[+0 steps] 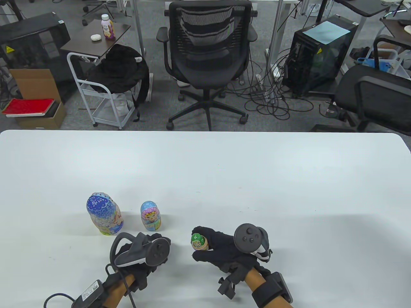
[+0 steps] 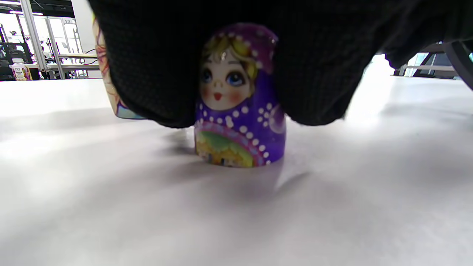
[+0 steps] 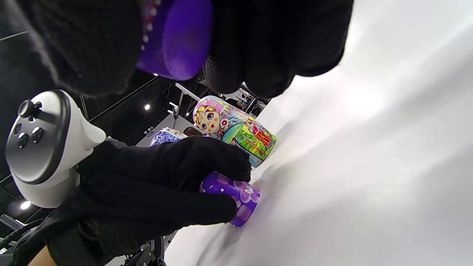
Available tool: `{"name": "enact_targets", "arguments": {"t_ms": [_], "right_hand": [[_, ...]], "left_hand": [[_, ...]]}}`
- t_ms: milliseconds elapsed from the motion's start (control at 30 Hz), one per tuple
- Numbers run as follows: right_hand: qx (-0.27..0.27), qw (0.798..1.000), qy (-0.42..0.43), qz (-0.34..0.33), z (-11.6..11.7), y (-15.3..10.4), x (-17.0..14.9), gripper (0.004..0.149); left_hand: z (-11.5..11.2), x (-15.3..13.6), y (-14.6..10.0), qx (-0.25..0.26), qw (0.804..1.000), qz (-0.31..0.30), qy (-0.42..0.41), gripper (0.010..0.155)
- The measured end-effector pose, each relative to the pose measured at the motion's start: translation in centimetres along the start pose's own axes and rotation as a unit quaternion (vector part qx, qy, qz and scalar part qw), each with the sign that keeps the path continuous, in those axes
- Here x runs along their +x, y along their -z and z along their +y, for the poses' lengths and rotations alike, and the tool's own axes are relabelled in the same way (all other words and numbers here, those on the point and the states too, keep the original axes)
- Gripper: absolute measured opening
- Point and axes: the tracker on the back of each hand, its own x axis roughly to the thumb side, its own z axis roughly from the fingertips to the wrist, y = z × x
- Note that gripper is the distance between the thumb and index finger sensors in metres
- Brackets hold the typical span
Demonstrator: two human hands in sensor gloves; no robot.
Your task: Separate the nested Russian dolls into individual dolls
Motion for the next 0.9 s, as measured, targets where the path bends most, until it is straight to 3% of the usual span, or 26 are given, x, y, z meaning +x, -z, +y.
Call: {"name": "enact_targets", "arguments": {"t_ms": [200, 367, 433, 533, 633, 900], "right_hand": [[-0.002, 1.000, 0.000, 0.000, 0.0, 0.0, 0.0, 0.079], [-0.001, 1.000, -0.002, 0.002, 0.0, 0.0, 0.0, 0.079], [0.001, 1.000, -0.007, 0.002, 0.1, 0.0, 0.0, 0.079], [0.007, 1.000, -0.017, 0.001, 0.3, 0.1, 0.1, 0.079], [0.013, 1.000, -0.027, 0.000, 0.6, 0.1, 0.2, 0.080], [0.034, 0.998, -0.051, -0.006, 1.4, 0.2, 0.6, 0.080]], "left_hand": [[0.6, -0.1, -0.3, 0.013, 1.000, 0.002, -0.005, 0.064], [3.3, -0.1, -2.0, 0.127, 0.992, -0.010, -0.021, 0.068], [4.5, 0.0, -2.8, 0.198, 0.977, -0.042, -0.066, 0.067], [5.2, 0.5, -3.3, 0.251, 0.957, -0.068, -0.130, 0.066], [5.4, 1.1, -3.3, 0.264, 0.949, -0.084, -0.151, 0.067], [5.1, 2.8, -2.8, 0.255, 0.950, -0.112, -0.143, 0.065]]}}
